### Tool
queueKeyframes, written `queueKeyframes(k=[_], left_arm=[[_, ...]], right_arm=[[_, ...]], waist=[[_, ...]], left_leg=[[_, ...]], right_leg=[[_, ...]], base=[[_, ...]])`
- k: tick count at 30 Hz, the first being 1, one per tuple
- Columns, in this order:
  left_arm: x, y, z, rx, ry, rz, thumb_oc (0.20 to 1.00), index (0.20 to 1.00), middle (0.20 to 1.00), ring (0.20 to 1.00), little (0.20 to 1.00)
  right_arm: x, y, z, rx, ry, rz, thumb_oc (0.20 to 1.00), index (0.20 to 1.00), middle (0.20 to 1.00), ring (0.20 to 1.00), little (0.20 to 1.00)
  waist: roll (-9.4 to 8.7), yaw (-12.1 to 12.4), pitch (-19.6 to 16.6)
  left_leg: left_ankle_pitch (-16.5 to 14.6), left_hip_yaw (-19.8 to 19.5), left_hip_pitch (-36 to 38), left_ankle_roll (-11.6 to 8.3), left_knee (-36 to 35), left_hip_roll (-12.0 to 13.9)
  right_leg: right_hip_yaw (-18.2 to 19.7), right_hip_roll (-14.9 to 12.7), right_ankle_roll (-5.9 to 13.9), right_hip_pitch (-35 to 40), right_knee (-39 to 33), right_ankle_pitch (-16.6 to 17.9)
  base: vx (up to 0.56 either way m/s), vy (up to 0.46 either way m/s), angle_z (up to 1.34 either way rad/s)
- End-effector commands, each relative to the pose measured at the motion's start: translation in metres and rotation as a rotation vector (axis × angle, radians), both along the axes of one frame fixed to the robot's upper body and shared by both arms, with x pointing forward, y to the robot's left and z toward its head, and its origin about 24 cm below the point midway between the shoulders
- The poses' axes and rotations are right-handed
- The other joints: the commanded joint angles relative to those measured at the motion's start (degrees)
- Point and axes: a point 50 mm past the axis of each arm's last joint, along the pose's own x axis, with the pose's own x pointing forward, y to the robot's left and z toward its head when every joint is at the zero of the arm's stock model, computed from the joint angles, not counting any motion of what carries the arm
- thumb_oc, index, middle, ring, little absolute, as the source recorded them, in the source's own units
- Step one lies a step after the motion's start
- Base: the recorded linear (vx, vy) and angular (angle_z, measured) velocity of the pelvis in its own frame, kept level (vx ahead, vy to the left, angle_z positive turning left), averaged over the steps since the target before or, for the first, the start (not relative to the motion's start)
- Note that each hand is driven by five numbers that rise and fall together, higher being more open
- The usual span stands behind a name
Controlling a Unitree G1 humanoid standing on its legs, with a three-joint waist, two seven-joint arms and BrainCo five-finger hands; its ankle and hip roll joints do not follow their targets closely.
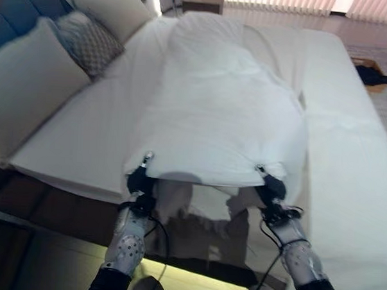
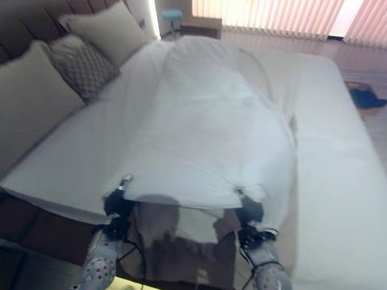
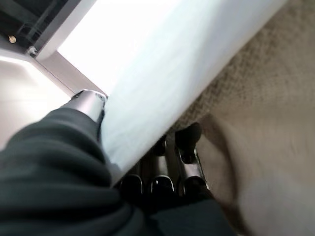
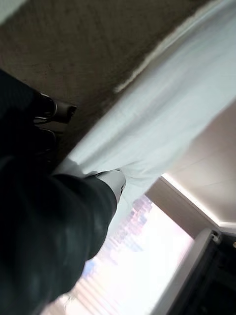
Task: Make the bed
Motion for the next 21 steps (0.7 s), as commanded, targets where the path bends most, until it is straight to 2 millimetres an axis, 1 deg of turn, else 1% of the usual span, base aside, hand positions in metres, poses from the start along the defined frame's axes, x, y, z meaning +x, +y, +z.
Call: queueKeyframes(k=[1,2,3,4,5,6,7,8,9,10,11,12,13,14,15,16,17,18,19,20,21], left_arm=[[-0.023,0.133,0.098,0.118,-0.446,0.511,0.200,0.200,0.200,0.200,0.200],[-0.023,0.131,0.102,0.144,-0.454,0.493,0.200,0.200,0.200,0.200,0.200],[-0.023,0.129,0.102,0.155,-0.450,0.487,0.200,0.200,0.200,0.200,0.200],[-0.023,0.129,0.098,0.167,-0.437,0.483,0.200,0.200,0.200,0.200,0.200],[-0.024,0.129,0.097,0.178,-0.429,0.481,0.200,0.200,0.200,0.200,0.200],[-0.026,0.129,0.094,0.184,-0.415,0.490,0.200,0.200,0.200,0.200,0.200],[-0.028,0.130,0.091,0.176,-0.412,0.513,0.200,0.200,0.200,0.200,0.200],[-0.030,0.128,0.086,0.143,-0.405,0.468,0.200,0.200,0.200,0.200,0.200],[-0.030,0.122,0.077,0.097,-0.375,0.472,0.200,0.200,0.200,0.200,0.200],[-0.031,0.122,0.077,0.096,-0.375,0.473,0.200,0.200,0.200,0.200,0.200],[-0.034,0.122,0.076,0.108,-0.381,0.482,0.200,0.200,0.200,0.200,0.200],[-0.034,0.121,0.076,0.108,-0.382,0.482,0.200,0.200,0.200,0.200,0.200],[-0.035,0.124,0.077,0.114,-0.381,0.503,0.200,0.200,0.200,0.200,0.200],[-0.035,0.127,0.080,0.105,-0.390,0.521,0.200,0.200,0.200,0.200,0.200],[-0.033,0.129,0.084,0.094,-0.404,0.534,0.200,0.200,0.200,0.200,0.200],[-0.033,0.128,0.083,0.094,-0.402,0.535,0.200,0.200,0.200,0.200,0.200],[-0.032,0.125,0.089,0.116,-0.425,0.514,0.200,0.200,0.200,0.200,0.200],[-0.031,0.125,0.091,0.119,-0.429,0.510,0.200,0.200,0.200,0.200,0.200],[-0.029,0.125,0.092,0.126,-0.429,0.507,0.200,0.200,0.200,0.200,0.200],[-0.028,0.125,0.092,0.125,-0.429,0.507,0.200,0.200,0.200,0.200,0.200],[-0.026,0.122,0.095,0.156,-0.436,0.477,0.200,0.200,0.200,0.200,0.200]], right_arm=[[-0.018,-0.078,0.008,-0.158,-0.030,-0.319,0.200,0.200,0.200,0.200,0.200],[-0.017,-0.078,0.007,-0.154,-0.024,-0.318,0.200,0.200,0.200,0.200,0.200],[-0.016,-0.076,0.007,-0.150,-0.031,-0.306,0.200,0.200,0.200,0.200,0.200],[-0.015,-0.074,0.007,-0.152,-0.040,-0.287,0.200,0.200,0.200,0.200,0.200],[-0.016,-0.074,0.006,-0.152,-0.042,-0.277,0.200,0.200,0.200,0.200,0.200],[-0.018,-0.074,0.005,-0.153,-0.038,-0.277,0.200,0.200,0.200,0.200,0.200],[-0.022,-0.075,0.002,-0.161,-0.033,-0.290,0.200,0.200,0.200,0.200,0.200],[-0.026,-0.079,-0.001,-0.162,-0.012,-0.300,0.200,0.200,0.200,0.200,0.200],[-0.026,-0.078,-0.003,-0.178,-0.009,-0.287,0.200,0.200,0.200,0.200,0.200],[-0.026,-0.078,-0.003,-0.178,-0.010,-0.287,0.200,0.200,0.200,0.200,0.200],[-0.016,-0.073,-0.001,-0.216,-0.009,-0.252,0.200,0.200,0.200,0.200,0.200],[-0.016,-0.073,-0.001,-0.217,-0.010,-0.253,0.200,0.200,0.200,0.200,0.200],[-0.014,-0.074,0.002,-0.219,-0.019,-0.255,0.200,0.200,0.200,0.200,0.200],[-0.012,-0.075,0.006,-0.209,-0.038,-0.265,0.200,0.200,0.200,0.200,0.200],[-0.012,-0.076,0.007,-0.203,-0.037,-0.276,0.200,0.200,0.200,0.200,0.200],[-0.012,-0.076,0.007,-0.204,-0.036,-0.277,0.200,0.200,0.200,0.200,0.200],[-0.014,-0.079,0.006,-0.207,-0.025,-0.286,0.200,0.200,0.200,0.200,0.200],[-0.015,-0.083,0.006,-0.216,-0.020,-0.295,0.200,0.200,0.200,0.200,0.200],[-0.015,-0.089,0.009,-0.236,-0.020,-0.313,0.200,0.200,0.200,0.200,0.200],[-0.015,-0.089,0.009,-0.237,-0.020,-0.313,0.200,0.200,0.200,0.200,0.200],[-0.015,-0.095,0.016,-0.247,-0.045,-0.336,0.200,0.200,0.200,0.200,0.200]], waist=[[1.70,1.8,-4.6],[1.87,1.3,-4.6],[1.85,1.0,-4.4],[1.59,0.8,-4.2],[1.25,0.8,-4.3],[1.00,0.7,-4.6],[0.55,0.5,-4.9],[0.32,0.7,-5.4],[0.27,0.6,-6.1],[0.38,0.6,-6.0],[0.37,4.8,-5.4],[0.27,4.8,-5.4],[0.15,5.3,-5.2],[-0.45,4.7,-5.5],[-0.53,3.4,-6.9],[-0.33,3.6,-7.1],[0.55,3.3,-7.6],[1.23,3.2,-7.8],[2.02,2.7,-8.0],[1.95,2.5,-7.9],[1.94,2.3,-7.7]], left_leg=[[-5.6,4.6,8.2,5.65,-5.2,-2.0],[-4.9,4.9,8.6,6.58,-6.0,-3.6],[-3.0,6.0,9.3,7.42,-7.7,-4.6],[-2.5,5.8,10.1,7.93,-8.9,-5.9],[-2.4,5.2,11.0,7.91,-10.0,-7.1],[-2.5,4.4,11.5,7.80,-10.2,-8.3],[-4.8,2.4,12.0,7.61,-9.6,-9.3],[-5.0,1.8,11.0,7.88,-7.2,-9.9],[-7.5,0.4,9.0,6.72,0.2,-10.7],[-7.8,0.4,8.8,6.67,0.6,-10.6],[-8.0,-6.0,7.0,4.73,7.0,-11.7],[-7.7,-6.0,6.8,4.81,6.9,-11.8],[-6.8,-6.8,5.9,3.79,8.1,-9.7],[-7.0,-4.8,6.2,3.44,7.5,-3.7],[0.0,-0.4,7.2,2.71,3.1,10.0],[0.2,-0.3,7.6,2.39,2.5,10.3],[4.6,-2.7,7.1,1.10,-1.8,12.7],[6.3,-5.1,6.9,0.05,-4.2,13.9],[6.4,-6.6,7.6,-1.18,-6.1,13.5],[6.4,-6.7,7.7,-1.16,-6.3,13.3],[1.8,-6.2,9.6,-2.11,-10.0,9.7]], right_leg=[[1.4,2.9,1.63,-3.7,8.9,3.8],[2.0,7.0,1.33,-4.2,11.6,2.2],[1.6,12.9,-0.65,-6.2,12.8,0.2],[-0.1,18.4,-0.31,-8.6,13.3,-1.3],[-0.8,20.6,0.39,-10.4,11.0,-1.3],[-1.5,22.4,-0.19,-10.3,6.8,-1.6],[1.5,23.2,-1.21,-9.6,1.6,-4.8],[2.0,22.5,-3.45,-8.2,-2.2,-3.5],[5.9,25.6,-5.58,-6.9,-5.4,-5.2],[5.9,25.8,-5.63,-6.8,-5.5,-5.2],[5.8,24.7,-6.56,-4.6,-6.3,-6.9],[5.7,24.6,-6.58,-4.7,-6.4,-6.7],[6.9,24.2,-6.37,-4.8,-5.9,-7.1],[6.9,22.9,-5.77,-4.8,-5.3,-7.4],[6.9,19.7,-3.94,-5.6,-5.0,-7.1],[7.0,20.0,-3.97,-5.7,-4.7,-7.4],[7.1,18.2,-2.93,-6.2,-4.8,-7.1],[7.9,16.5,-2.08,-6.3,-4.2,-6.8],[8.0,14.3,-1.16,-6.5,-3.0,-6.5],[7.9,14.0,-1.04,-6.4,-2.8,-6.6],[7.6,8.7,1.20,-5.8,-1.0,-3.3]], base=[[0.05,0.849,0.58],[0.01,0.839,0.21],[-0.02,0.538,-0.11],[-0.04,0.355,0.02],[0.00,0.251,-0.22],[0.05,0.115,-0.45],[-0.03,0.107,-0.55],[0.04,0.120,0.25],[0.00,0.104,0.46],[0.05,0.247,0.57],[-0.03,0.174,0.17],[-0.10,0.291,-0.25],[-0.11,0.249,-0.79],[-0.16,0.596,-0.90],[-0.08,0.465,-0.46],[-0.11,0.577,0.01],[-0.08,0.468,0.05],[-0.12,0.713,0.13],[-0.06,0.473,0.26],[-0.04,0.668,0.45],[0.00,0.673,0.45]])
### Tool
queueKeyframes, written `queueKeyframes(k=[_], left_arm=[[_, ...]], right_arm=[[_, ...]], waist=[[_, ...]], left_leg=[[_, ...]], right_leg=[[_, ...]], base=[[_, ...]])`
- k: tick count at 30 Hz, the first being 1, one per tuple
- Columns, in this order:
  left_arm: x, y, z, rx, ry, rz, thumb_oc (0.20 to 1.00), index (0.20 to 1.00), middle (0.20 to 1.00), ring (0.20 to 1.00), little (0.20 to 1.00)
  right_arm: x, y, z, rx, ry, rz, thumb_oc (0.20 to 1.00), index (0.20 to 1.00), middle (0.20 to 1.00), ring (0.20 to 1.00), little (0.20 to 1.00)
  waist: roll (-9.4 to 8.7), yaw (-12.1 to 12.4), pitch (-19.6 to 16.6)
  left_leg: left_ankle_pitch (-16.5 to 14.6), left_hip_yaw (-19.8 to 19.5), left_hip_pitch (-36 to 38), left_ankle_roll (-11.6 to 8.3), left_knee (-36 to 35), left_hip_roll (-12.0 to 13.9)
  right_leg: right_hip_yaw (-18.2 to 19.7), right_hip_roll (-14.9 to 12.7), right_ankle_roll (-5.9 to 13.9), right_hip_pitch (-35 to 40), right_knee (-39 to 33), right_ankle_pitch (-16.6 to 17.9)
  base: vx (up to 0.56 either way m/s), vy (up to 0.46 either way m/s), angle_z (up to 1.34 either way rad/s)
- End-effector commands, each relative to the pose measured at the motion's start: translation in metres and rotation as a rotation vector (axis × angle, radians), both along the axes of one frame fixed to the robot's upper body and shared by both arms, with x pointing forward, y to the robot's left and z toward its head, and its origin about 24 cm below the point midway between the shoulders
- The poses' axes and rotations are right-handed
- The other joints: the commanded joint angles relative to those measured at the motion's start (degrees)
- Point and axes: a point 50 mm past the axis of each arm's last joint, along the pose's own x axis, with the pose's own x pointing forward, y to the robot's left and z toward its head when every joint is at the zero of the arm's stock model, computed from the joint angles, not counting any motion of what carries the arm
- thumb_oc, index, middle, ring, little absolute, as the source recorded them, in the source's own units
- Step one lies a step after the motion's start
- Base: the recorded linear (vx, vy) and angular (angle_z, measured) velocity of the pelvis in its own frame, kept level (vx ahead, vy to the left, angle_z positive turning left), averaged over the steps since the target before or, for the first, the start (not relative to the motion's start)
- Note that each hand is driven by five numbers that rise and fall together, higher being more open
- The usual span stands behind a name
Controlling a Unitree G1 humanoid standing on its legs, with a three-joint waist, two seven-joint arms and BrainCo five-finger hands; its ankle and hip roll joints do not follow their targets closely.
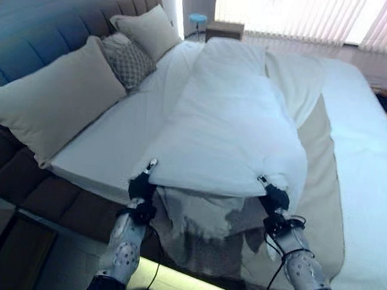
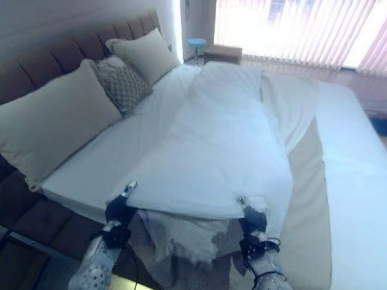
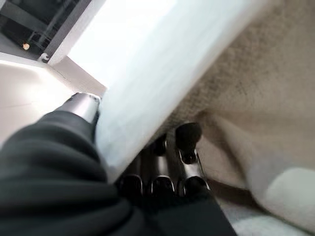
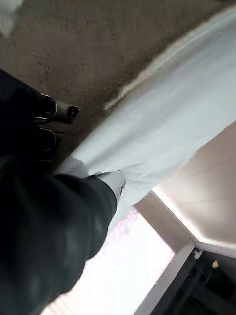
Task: Make the bed
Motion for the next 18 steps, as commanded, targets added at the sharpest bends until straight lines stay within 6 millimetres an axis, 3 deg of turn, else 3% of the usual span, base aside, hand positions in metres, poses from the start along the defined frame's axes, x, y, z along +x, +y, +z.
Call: queueKeyframes(k=[1,2,3,4,5,6,7,8,10,11,12,13,14,15,17,18], left_arm=[[-0.008,0.124,0.112,0.161,-0.519,0.461,0.200,0.200,0.200,0.200,0.200],[-0.006,0.120,0.116,0.172,-0.533,0.443,0.200,0.200,0.200,0.200,0.200],[-0.006,0.120,0.116,0.172,-0.533,0.443,0.200,0.200,0.200,0.200,0.200],[-0.005,0.116,0.108,0.194,-0.499,0.411,0.200,0.200,0.200,0.200,0.200],[-0.008,0.121,0.103,0.208,-0.469,0.432,0.200,0.200,0.200,0.200,0.200],[-0.008,0.121,0.103,0.208,-0.470,0.432,0.200,0.200,0.200,0.200,0.200],[-0.008,0.121,0.101,0.214,-0.463,0.440,0.200,0.200,0.200,0.200,0.200],[-0.008,0.120,0.102,0.222,-0.464,0.443,0.200,0.200,0.200,0.200,0.200],[-0.009,0.120,0.100,0.215,-0.458,0.457,0.200,0.200,0.200,0.200,0.200],[-0.011,0.121,0.099,0.212,-0.454,0.467,0.200,0.200,0.200,0.200,0.200],[-0.015,0.122,0.099,0.236,-0.455,0.490,0.200,0.200,0.200,0.200,0.200],[-0.017,0.120,0.095,0.203,-0.449,0.459,0.200,0.200,0.200,0.200,0.200],[-0.018,0.120,0.095,0.203,-0.448,0.460,0.200,0.200,0.200,0.200,0.200],[-0.016,0.116,0.095,0.186,-0.455,0.465,0.200,0.200,0.200,0.200,0.200],[-0.015,0.116,0.093,0.176,-0.452,0.458,0.200,0.200,0.200,0.200,0.200],[-0.017,0.117,0.092,0.175,-0.447,0.468,0.200,0.200,0.200,0.200,0.200]], right_arm=[[-0.020,-0.086,0.025,-0.155,-0.093,-0.346,0.200,0.200,0.200,0.200,0.200],[-0.021,-0.088,0.026,-0.164,-0.094,-0.358,0.200,0.200,0.200,0.200,0.200],[-0.021,-0.088,0.026,-0.164,-0.094,-0.358,0.200,0.200,0.200,0.200,0.200],[-0.023,-0.081,0.018,-0.132,-0.068,-0.363,0.200,0.200,0.200,0.200,0.200],[-0.020,-0.074,0.015,-0.149,-0.058,-0.331,0.200,0.200,0.200,0.200,0.200],[-0.020,-0.074,0.015,-0.149,-0.058,-0.331,0.200,0.200,0.200,0.200,0.200],[-0.015,-0.070,0.016,-0.143,-0.065,-0.313,0.200,0.200,0.200,0.200,0.200],[-0.013,-0.070,0.017,-0.133,-0.075,-0.315,0.200,0.200,0.200,0.200,0.200],[-0.007,-0.066,0.018,-0.118,-0.088,-0.296,0.200,0.200,0.200,0.200,0.200],[-0.005,-0.063,0.018,-0.114,-0.093,-0.277,0.200,0.200,0.200,0.200,0.200],[-0.005,-0.061,0.019,-0.117,-0.111,-0.259,0.200,0.200,0.200,0.200,0.200],[-0.012,-0.068,0.017,-0.104,-0.097,-0.276,0.200,0.200,0.200,0.200,0.200],[-0.012,-0.068,0.016,-0.104,-0.097,-0.276,0.200,0.200,0.200,0.200,0.200],[-0.013,-0.071,0.020,-0.131,-0.111,-0.273,0.200,0.200,0.200,0.200,0.200],[-0.009,-0.070,0.021,-0.140,-0.112,-0.279,0.200,0.200,0.200,0.200,0.200],[-0.005,-0.068,0.023,-0.147,-0.110,-0.284,0.200,0.200,0.200,0.200,0.200]], waist=[[-2.73,1.9,-4.7],[-3.55,1.6,-4.5],[-3.62,1.6,-4.6],[-3.74,1.0,-4.0],[-3.15,0.6,-2.8],[-3.16,0.7,-2.8],[-2.89,1.1,-2.4],[-2.65,1.7,-2.2],[-2.33,2.5,-1.9],[-3.05,3.2,-2.1],[-3.83,3.1,-2.3],[-4.29,1.6,-2.1],[-4.21,1.6,-2.3],[-5.04,-1.0,-2.6],[-4.64,1.2,-2.7],[-5.00,1.8,-2.3]], left_leg=[[-3.4,1.2,7.4,-1.60,-14.5,-7.3],[-5.2,1.0,7.2,-0.32,-13.2,-9.7],[-5.2,1.0,7.2,-0.28,-13.2,-9.8],[-7.3,1.0,8.7,2.88,-13.4,-13.9],[-7.2,2.4,9.6,5.25,-13.0,-16.1],[-7.1,2.5,9.5,5.24,-13.0,-16.1],[-6.7,3.8,10.2,6.56,-13.7,-17.6],[-6.9,4.9,11.2,7.51,-14.3,-18.9],[-6.3,6.5,12.2,8.74,-15.2,-20.9],[-7.0,6.6,13.2,8.93,-15.4,-22.4],[-9.2,6.6,13.4,8.54,-14.4,-22.8],[-10.4,6.0,11.4,7.87,-8.4,-23.2],[-10.7,6.0,10.8,7.83,-7.8,-23.1],[-11.0,6.4,10.4,7.06,-3.7,-23.5],[-12.4,6.0,10.3,6.79,-2.5,-22.3],[-12.2,6.5,9.0,6.19,-1.4,-20.0]], right_leg=[[2.8,-7.7,5.39,1.5,-8.8,15.0],[2.7,-9.5,5.52,1.9,-8.3,17.8],[2.7,-9.6,5.55,1.9,-8.3,17.9],[3.1,-11.0,4.19,2.7,-7.5,20.0],[6.2,-5.8,2.23,0.5,-0.1,16.0],[6.3,-5.7,2.07,0.3,-0.1,16.0],[3.8,-1.2,1.26,-0.7,3.2,13.9],[1.9,0.6,1.37,-1.7,4.6,13.1],[-5.6,5.2,1.38,-4.5,6.5,12.1],[-9.2,7.0,2.51,-5.5,5.8,11.9],[-9.6,9.1,2.22,-4.6,0.4,10.4],[-4.3,6.9,-0.04,-5.3,-4.9,13.7],[-4.4,7.1,-0.13,-5.5,-5.1,13.8],[0.1,10.9,-1.13,-6.4,-7.1,13.0],[-4.8,7.9,-1.31,-3.5,-7.9,13.9],[-3.9,7.3,-1.58,-2.5,-7.8,13.1]], base=[[0.01,0.823,0.85],[0.03,0.389,1.13],[0.04,0.515,1.38],[0.00,0.719,0.90],[-0.01,0.714,0.45],[-0.03,0.583,-0.11],[0.00,0.361,-0.08],[-0.01,0.502,-0.27],[0.01,0.384,-0.79],[0.07,0.232,-0.92],[-0.02,0.126,-0.72],[-0.06,0.020,-0.59],[-0.03,0.047,-0.35],[0.11,0.064,0.49],[0.06,0.147,1.08],[-0.05,0.285,0.44]])
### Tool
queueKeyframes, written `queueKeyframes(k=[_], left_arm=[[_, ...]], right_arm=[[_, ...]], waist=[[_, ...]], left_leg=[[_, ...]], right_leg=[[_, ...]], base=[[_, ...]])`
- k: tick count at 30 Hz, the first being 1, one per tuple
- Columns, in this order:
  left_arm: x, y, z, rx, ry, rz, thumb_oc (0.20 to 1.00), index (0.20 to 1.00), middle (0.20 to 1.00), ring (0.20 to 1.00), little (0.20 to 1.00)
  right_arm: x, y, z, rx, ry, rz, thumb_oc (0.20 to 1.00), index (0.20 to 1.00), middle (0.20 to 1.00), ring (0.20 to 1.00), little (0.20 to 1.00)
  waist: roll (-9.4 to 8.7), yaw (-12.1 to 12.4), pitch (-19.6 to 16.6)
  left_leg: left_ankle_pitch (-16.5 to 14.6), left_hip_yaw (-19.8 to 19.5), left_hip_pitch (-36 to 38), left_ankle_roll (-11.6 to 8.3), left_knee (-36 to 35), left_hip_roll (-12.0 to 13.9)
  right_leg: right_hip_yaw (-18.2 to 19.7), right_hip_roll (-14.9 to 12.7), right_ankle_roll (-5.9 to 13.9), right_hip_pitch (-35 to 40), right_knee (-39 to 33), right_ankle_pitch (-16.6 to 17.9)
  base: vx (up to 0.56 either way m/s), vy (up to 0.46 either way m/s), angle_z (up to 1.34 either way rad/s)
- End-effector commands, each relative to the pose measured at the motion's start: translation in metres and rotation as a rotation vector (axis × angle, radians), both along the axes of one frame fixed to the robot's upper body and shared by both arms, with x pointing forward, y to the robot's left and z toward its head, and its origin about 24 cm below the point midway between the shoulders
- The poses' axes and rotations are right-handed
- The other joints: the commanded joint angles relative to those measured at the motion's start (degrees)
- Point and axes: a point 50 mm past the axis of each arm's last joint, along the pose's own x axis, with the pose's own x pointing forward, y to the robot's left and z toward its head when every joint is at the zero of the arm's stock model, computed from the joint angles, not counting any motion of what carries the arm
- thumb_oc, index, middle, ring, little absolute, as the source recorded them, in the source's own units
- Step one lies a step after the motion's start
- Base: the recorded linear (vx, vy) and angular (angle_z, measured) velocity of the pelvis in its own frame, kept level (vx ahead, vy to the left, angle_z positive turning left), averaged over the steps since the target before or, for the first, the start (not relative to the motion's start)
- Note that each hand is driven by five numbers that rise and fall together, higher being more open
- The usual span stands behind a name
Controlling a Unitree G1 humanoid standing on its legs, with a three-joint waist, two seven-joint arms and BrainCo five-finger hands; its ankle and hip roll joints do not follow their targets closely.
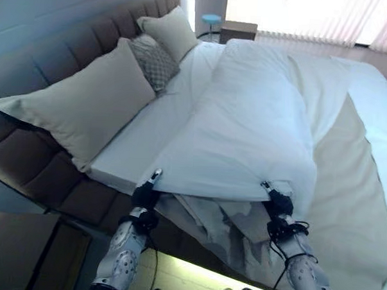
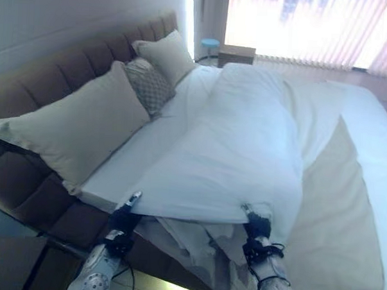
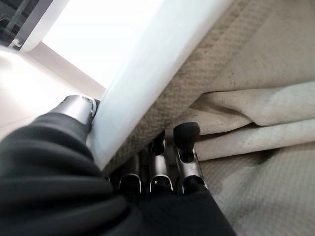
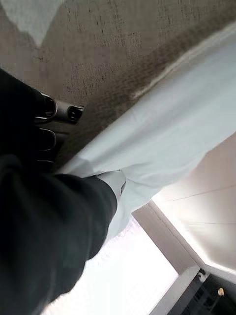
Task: Make the bed
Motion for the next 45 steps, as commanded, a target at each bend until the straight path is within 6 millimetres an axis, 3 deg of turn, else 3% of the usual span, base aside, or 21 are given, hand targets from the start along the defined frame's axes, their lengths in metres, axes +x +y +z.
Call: queueKeyframes(k=[1,2,4,5,6,8,11,12,15,17,18,19,20,21,23,26,34,37,38,39,45], left_arm=[[-0.006,0.123,0.110,0.161,-0.547,0.485,0.200,0.200,0.200,0.200,0.200],[-0.006,0.123,0.110,0.161,-0.547,0.485,0.200,0.200,0.200,0.200,0.200],[-0.008,0.126,0.110,0.160,-0.547,0.511,0.200,0.200,0.200,0.200,0.200],[-0.009,0.126,0.110,0.160,-0.547,0.512,0.200,0.200,0.200,0.200,0.200],[-0.009,0.129,0.112,0.154,-0.554,0.525,0.200,0.200,0.200,0.200,0.200],[-0.006,0.125,0.110,0.150,-0.544,0.500,0.200,0.200,0.200,0.200,0.200],[0.002,0.116,0.113,0.157,-0.553,0.446,0.200,0.200,0.200,0.200,0.200],[0.001,0.116,0.111,0.173,-0.545,0.445,0.200,0.200,0.200,0.200,0.200],[-0.003,0.122,0.109,0.181,-0.529,0.474,0.200,0.200,0.200,0.200,0.200],[-0.006,0.121,0.111,0.197,-0.542,0.484,0.200,0.200,0.200,0.200,0.200],[-0.006,0.121,0.111,0.198,-0.541,0.485,0.200,0.200,0.200,0.200,0.200],[-0.007,0.120,0.114,0.195,-0.559,0.466,0.200,0.200,0.200,0.200,0.200],[-0.008,0.119,0.107,0.178,-0.531,0.466,0.200,0.200,0.200,0.200,0.200],[-0.008,0.119,0.107,0.177,-0.530,0.466,0.200,0.200,0.200,0.200,0.200],[-0.011,0.123,0.105,0.177,-0.523,0.491,0.200,0.200,0.200,0.200,0.200],[-0.012,0.123,0.101,0.174,-0.508,0.482,0.200,0.200,0.200,0.200,0.200],[-0.024,0.131,0.086,0.190,-0.438,0.518,0.200,0.200,0.200,0.200,0.200],[-0.028,0.131,0.077,0.182,-0.399,0.517,0.200,0.200,0.200,0.200,0.200],[-0.025,0.127,0.075,0.147,-0.391,0.506,0.200,0.200,0.200,0.200,0.200],[-0.025,0.127,0.075,0.146,-0.391,0.506,0.200,0.200,0.200,0.200,0.200],[-0.007,0.114,0.085,0.169,-0.429,0.452,0.200,0.200,0.200,0.200,0.200]], right_arm=[[0.010,-0.063,0.041,-0.118,-0.198,-0.234,0.200,0.200,0.200,0.200,0.200],[0.010,-0.063,0.041,-0.118,-0.198,-0.234,0.200,0.200,0.200,0.200,0.200],[0.014,-0.064,0.044,-0.130,-0.200,-0.224,0.200,0.200,0.200,0.200,0.200],[0.015,-0.064,0.044,-0.131,-0.200,-0.224,0.200,0.200,0.200,0.200,0.200],[0.019,-0.064,0.047,-0.141,-0.202,-0.206,0.200,0.200,0.200,0.200,0.200],[0.016,-0.069,0.049,-0.154,-0.205,-0.222,0.200,0.200,0.200,0.200,0.200],[0.013,-0.067,0.050,-0.152,-0.212,-0.230,0.200,0.200,0.200,0.200,0.200],[0.013,-0.065,0.048,-0.149,-0.208,-0.224,0.200,0.200,0.200,0.200,0.200],[0.018,-0.057,0.047,-0.141,-0.205,-0.205,0.200,0.200,0.200,0.200,0.200],[0.017,-0.049,0.046,-0.144,-0.217,-0.150,0.200,0.200,0.200,0.200,0.200],[0.017,-0.049,0.046,-0.144,-0.216,-0.150,0.200,0.200,0.200,0.200,0.200],[0.016,-0.050,0.044,-0.139,-0.205,-0.154,0.200,0.200,0.200,0.200,0.200],[0.018,-0.045,0.043,-0.124,-0.203,-0.135,0.200,0.200,0.200,0.200,0.200],[0.019,-0.045,0.043,-0.124,-0.203,-0.135,0.200,0.200,0.200,0.200,0.200],[0.022,-0.042,0.046,-0.113,-0.217,-0.127,0.200,0.200,0.200,0.200,0.200],[0.025,-0.038,0.045,-0.109,-0.216,-0.101,0.200,0.200,0.200,0.200,0.200],[0.022,-0.035,0.030,-0.111,-0.150,-0.075,0.200,0.200,0.200,0.200,0.200],[0.013,-0.041,0.017,-0.140,-0.086,-0.090,0.200,0.200,0.200,0.200,0.200],[0.008,-0.045,0.014,-0.149,-0.072,-0.102,0.200,0.200,0.200,0.200,0.200],[0.008,-0.045,0.015,-0.149,-0.072,-0.103,0.200,0.200,0.200,0.200,0.200],[0.019,-0.050,0.024,-0.206,-0.101,-0.115,0.200,0.200,0.200,0.200,0.200]], waist=[[-3.46,6.0,-3.9],[-3.38,6.0,-3.9],[-2.98,6.6,-5.2],[-2.91,6.8,-5.3],[-1.83,7.6,-5.5],[-1.00,7.0,-5.6],[-1.69,5.7,-4.5],[-1.38,5.6,-4.1],[-0.50,6.3,-3.0],[-1.15,6.6,-2.9],[-1.07,6.6,-2.9],[-1.41,7.1,-3.4],[-1.34,6.3,-3.9],[-1.35,6.6,-4.0],[-1.18,8.2,-4.2],[-1.83,8.0,-5.1],[-1.75,9.2,-6.0],[-1.85,9.0,-4.3],[-1.79,8.8,-1.8],[-1.78,8.8,-1.9],[-0.70,8.0,7.5]], left_leg=[[-5.5,0.5,-3.1,-1.59,9.5,3.7],[-5.6,0.5,-3.2,-1.70,9.6,3.9],[-2.3,-1.3,-4.4,-3.72,7.5,7.9],[-2.2,-1.0,-4.2,-3.86,7.2,8.1],[-0.6,-4.1,-3.1,-4.68,2.6,9.6],[-2.7,-3.8,-1.8,-4.00,-1.3,7.5],[-3.9,-2.5,-0.2,-1.65,-3.2,3.3],[-3.7,-1.9,1.0,-0.65,-4.6,2.1],[-4.1,0.9,3.2,1.14,-5.6,1.2],[-4.4,2.6,3.0,1.38,-4.9,-0.1],[-4.5,2.6,2.9,1.32,-4.8,0.1],[-4.5,3.3,2.8,1.50,-4.2,-0.4],[-3.5,2.4,2.2,1.48,-5.0,-0.2],[-3.5,2.7,2.2,1.47,-5.1,-0.2],[-3.4,4.7,2.5,1.38,-5.0,0.4],[-3.5,5.3,1.8,0.76,-4.3,0.9],[-3.3,6.1,0.9,0.09,-3.0,1.9],[-3.8,5.4,-0.1,0.27,-2.0,1.8],[-4.3,5.1,-3.0,0.09,0.8,2.1],[-4.4,5.0,-3.3,0.10,1.0,2.1],[-5.1,4.0,-13.6,-0.21,6.3,2.0]], right_leg=[[4.5,5.1,4.48,-2.1,-20.5,17.4],[4.4,5.3,4.42,-2.0,-20.7,17.5],[4.5,3.6,5.14,-1.0,-22.4,15.3],[4.7,3.7,5.09,-1.3,-22.1,15.1],[7.1,2.4,5.54,-2.3,-20.7,14.0],[6.4,-0.5,6.78,-2.2,-19.4,14.8],[5.6,-5.6,9.34,-1.9,-17.0,21.6],[5.7,-6.2,9.01,-2.2,-16.3,22.3],[3.5,-5.0,8.37,-4.0,-11.1,21.5],[1.0,-0.7,7.38,-4.1,-15.5,19.8],[0.9,-0.5,7.30,-3.9,-15.8,19.9],[-0.7,-2.9,8.83,-3.1,-17.5,23.5],[4.6,-0.3,7.54,-3.6,-17.8,21.8],[4.9,-0.3,7.52,-3.9,-17.7,21.7],[1.1,-1.8,7.97,-2.2,-18.8,22.3],[2.5,-0.7,7.71,-0.6,-20.9,21.8],[1.0,0.4,7.37,1.7,-23.9,19.3],[1.3,0.2,7.41,0.6,-23.2,19.2],[1.0,-0.5,7.36,-1.2,-22.2,18.9],[0.9,-0.5,7.35,-1.3,-22.1,18.9],[2.2,-3.3,8.17,-11.1,-15.9,18.0]], base=[[-0.04,0.219,-0.24],[0.00,0.278,-0.45],[0.00,0.298,-0.12],[-0.04,0.505,-0.13],[-0.05,0.498,-0.33],[-0.03,0.598,-0.56],[0.03,0.425,0.20],[0.05,0.377,0.51],[0.03,0.282,0.04],[0.02,0.170,-0.37],[0.00,0.069,-0.35],[-0.02,0.013,-0.39],[-0.02,0.017,-0.33],[-0.02,-0.017,-0.15],[0.00,-0.036,-0.01],[0.00,-0.060,-0.18],[0.02,-0.033,-0.05],[0.02,-0.023,-0.01],[-0.05,-0.019,0.04],[-0.13,-0.035,0.07],[-0.16,0.029,0.32]])
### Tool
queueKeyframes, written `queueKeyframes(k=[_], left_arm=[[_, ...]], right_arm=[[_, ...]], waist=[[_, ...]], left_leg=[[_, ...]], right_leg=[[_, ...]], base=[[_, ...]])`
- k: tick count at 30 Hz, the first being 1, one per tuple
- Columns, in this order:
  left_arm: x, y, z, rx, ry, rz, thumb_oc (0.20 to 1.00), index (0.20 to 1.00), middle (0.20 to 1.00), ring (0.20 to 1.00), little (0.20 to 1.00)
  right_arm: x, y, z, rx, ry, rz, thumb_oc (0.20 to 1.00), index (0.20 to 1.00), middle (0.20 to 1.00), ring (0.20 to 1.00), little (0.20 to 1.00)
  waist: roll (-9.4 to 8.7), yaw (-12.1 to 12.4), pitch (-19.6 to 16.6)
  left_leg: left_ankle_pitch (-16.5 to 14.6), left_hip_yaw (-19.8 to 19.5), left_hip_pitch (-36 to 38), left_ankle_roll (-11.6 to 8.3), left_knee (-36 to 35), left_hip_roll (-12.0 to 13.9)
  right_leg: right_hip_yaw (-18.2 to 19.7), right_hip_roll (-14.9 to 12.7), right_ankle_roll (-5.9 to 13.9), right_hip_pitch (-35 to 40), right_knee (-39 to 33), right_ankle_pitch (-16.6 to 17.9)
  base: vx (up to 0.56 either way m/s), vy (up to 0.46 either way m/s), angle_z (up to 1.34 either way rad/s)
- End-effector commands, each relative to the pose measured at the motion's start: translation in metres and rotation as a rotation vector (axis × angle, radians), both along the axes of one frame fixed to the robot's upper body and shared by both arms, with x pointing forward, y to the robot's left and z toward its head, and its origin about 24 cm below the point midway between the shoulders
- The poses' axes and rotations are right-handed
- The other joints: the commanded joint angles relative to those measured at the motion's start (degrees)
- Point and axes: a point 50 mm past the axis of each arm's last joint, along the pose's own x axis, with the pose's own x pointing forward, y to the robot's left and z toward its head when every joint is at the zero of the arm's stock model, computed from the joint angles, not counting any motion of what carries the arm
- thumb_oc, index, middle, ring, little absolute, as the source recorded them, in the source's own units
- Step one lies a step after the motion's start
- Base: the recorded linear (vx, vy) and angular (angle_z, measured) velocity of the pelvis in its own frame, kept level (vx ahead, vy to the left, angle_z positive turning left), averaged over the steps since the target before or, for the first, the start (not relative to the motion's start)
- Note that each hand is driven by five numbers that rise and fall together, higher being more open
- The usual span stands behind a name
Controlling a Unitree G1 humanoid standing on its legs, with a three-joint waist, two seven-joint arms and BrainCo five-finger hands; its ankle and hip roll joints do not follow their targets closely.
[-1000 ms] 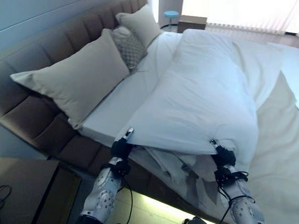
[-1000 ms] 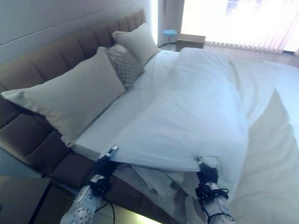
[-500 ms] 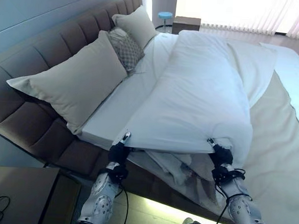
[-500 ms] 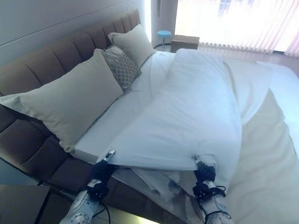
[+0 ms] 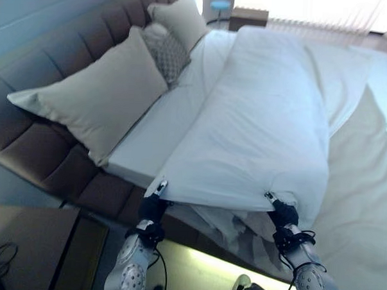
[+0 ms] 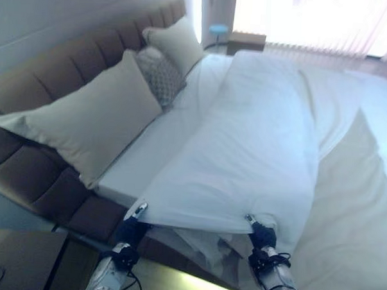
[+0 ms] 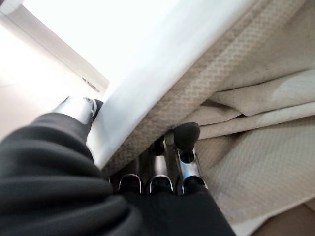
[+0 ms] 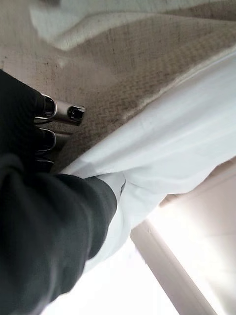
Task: Make the bed
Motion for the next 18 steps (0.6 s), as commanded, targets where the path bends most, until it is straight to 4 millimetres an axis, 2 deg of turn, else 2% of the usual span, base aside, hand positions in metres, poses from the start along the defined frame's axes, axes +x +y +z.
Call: queueKeyframes(k=[1,3,4,5,7,9,10,13,15,18], left_arm=[[-0.002,0.114,0.087,0.175,-0.425,0.448,0.200,0.200,0.200,0.200,0.200],[0.007,0.110,0.093,0.161,-0.443,0.454,0.200,0.200,0.200,0.200,0.200],[0.007,0.110,0.093,0.161,-0.445,0.454,0.200,0.200,0.200,0.200,0.200],[0.016,0.104,0.098,0.121,-0.456,0.465,0.200,0.200,0.200,0.200,0.200],[0.017,0.104,0.099,0.120,-0.460,0.465,0.200,0.200,0.200,0.200,0.200],[0.029,0.099,0.104,0.070,-0.456,0.502,0.200,0.200,0.200,0.200,0.200],[0.030,0.099,0.105,0.069,-0.460,0.503,0.200,0.200,0.200,0.200,0.200],[0.041,0.097,0.103,0.073,-0.427,0.519,0.200,0.200,0.200,0.200,0.200],[0.048,0.096,0.102,0.077,-0.396,0.528,0.200,0.200,0.200,0.200,0.200],[0.057,0.092,0.089,0.059,-0.310,0.533,0.200,0.200,0.200,0.200,0.200]], right_arm=[[0.011,-0.045,0.030,-0.144,-0.130,-0.148,0.200,0.200,0.200,0.200,0.200],[0.018,-0.044,0.033,-0.170,-0.129,-0.162,0.200,0.200,0.200,0.200,0.200],[0.019,-0.044,0.034,-0.170,-0.130,-0.163,0.200,0.200,0.200,0.200,0.200],[0.026,-0.042,0.037,-0.185,-0.139,-0.189,0.200,0.200,0.200,0.200,0.200],[0.028,-0.042,0.039,-0.185,-0.143,-0.190,0.200,0.200,0.200,0.200,0.200],[0.039,-0.039,0.045,-0.183,-0.157,-0.230,0.200,0.200,0.200,0.200,0.200],[0.040,-0.039,0.046,-0.183,-0.161,-0.231,0.200,0.200,0.200,0.200,0.200],[0.053,-0.041,0.048,-0.200,-0.144,-0.255,0.200,0.200,0.200,0.200,0.200],[0.063,-0.043,0.049,-0.215,-0.117,-0.281,0.200,0.200,0.200,0.200,0.200],[0.077,-0.042,0.049,-0.238,-0.073,-0.296,0.200,0.200,0.200,0.200,0.200]], waist=[[-1.68,3.1,6.6],[-2.08,3.4,10.8],[-2.11,3.4,10.8],[-2.18,3.3,14.1],[-2.23,3.3,14.0],[-2.21,2.9,14.1],[-2.25,2.9,14.1],[-2.05,2.6,14.1],[-1.89,2.7,14.1],[-1.76,2.6,14.1]], left_leg=[[-2.2,0.1,-3.8,2.76,3.7,-2.8],[-2.3,0.1,-9.0,3.05,6.6,-3.0],[-2.4,0.1,-9.3,3.07,6.8,-3.0],[-2.5,0.0,-13.1,3.32,8.9,-3.1],[-2.7,0.0,-13.7,3.35,9.4,-3.2],[-2.6,-0.3,-24.4,3.47,12.9,-3.0],[-2.6,-0.3,-24.9,3.48,13.2,-3.0],[-2.3,-0.4,-32.4,3.52,15.0,-2.9],[-2.3,-0.3,-36.5,3.60,16.2,-2.5],[-2.4,0.0,-40.9,3.69,17.9,-2.1]], right_leg=[[3.0,-3.9,8.80,-1.7,-3.3,9.2],[3.4,-5.3,8.38,-6.4,-1.0,8.4],[3.4,-5.4,8.37,-6.7,-0.8,8.3],[3.4,-6.3,8.20,-9.9,1.0,8.1],[3.5,-6.4,8.17,-10.4,1.4,8.0],[4.0,-7.5,7.75,-19.7,4.2,7.3],[4.2,-7.6,7.70,-20.1,4.4,7.2],[5.0,-8.0,7.40,-27.3,6.5,6.9],[5.5,-8.2,7.17,-31.5,7.6,6.8],[6.3,-8.5,6.84,-36.3,9.1,6.5]], base=[[-0.22,0.029,0.20],[-0.23,0.013,0.09],[-0.25,0.000,0.08],[-0.13,-0.008,0.11],[-0.10,-0.020,0.19],[-0.15,-0.068,0.28],[-0.11,-0.059,0.24],[-0.08,-0.033,0.19],[-0.06,-0.017,0.07],[-0.02,-0.029,-0.04]])
